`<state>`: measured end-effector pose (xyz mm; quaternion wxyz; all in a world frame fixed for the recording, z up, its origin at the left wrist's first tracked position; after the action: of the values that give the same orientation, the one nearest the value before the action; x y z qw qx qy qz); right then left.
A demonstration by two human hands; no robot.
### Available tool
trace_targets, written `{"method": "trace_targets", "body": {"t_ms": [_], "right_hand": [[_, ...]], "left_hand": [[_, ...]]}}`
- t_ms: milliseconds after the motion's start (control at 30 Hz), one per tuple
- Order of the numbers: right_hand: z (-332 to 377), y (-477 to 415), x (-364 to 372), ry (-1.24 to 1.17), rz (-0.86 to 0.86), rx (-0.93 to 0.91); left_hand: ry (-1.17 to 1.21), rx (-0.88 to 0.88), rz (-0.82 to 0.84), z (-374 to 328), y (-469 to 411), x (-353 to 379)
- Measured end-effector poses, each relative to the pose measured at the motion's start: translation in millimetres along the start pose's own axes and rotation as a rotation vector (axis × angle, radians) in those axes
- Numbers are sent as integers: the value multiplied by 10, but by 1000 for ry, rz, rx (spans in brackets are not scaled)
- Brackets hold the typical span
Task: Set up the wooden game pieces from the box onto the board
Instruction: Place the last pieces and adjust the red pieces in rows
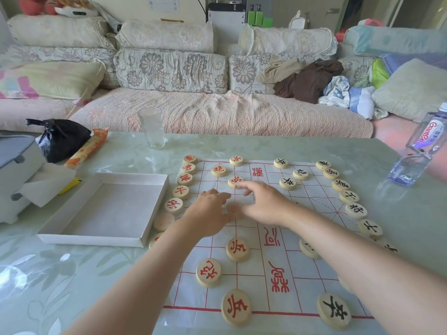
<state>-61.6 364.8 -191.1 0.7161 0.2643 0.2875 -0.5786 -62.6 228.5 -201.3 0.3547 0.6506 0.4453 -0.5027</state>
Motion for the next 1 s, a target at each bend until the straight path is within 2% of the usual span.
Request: {"method": "trace_targets", "body": {"t_ms": [200,333,533,800,1000], "right_hand": [[-107,-283,-300,64,-83,58],[-195,-530,-257,141,-69,103],[-224,-724,-232,156,-173,182],[-262,-851,-166,100,-14,50],[-248,-893,-125,-24,-50,22]], "left_hand": [[121,-87,-42,141,-277,-169],[80,-109,-41,171,-527,-171],[25,-97,-39,138,-806,-112],[65,-77,-70,180,-926,-111],[74,-73,-68,179,-918,-76]]}}
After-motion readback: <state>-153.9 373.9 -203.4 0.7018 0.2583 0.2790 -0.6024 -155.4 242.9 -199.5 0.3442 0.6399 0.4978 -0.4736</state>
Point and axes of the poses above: each hand's wrist, its own y-axis away from the middle knuckle, its own x-axis out of the palm, z = x × y, the point moved 8 cm from there along -y, towards the middle knuckle, and after that the axes turned 10 degrees about -y, right-handed, at the moved point
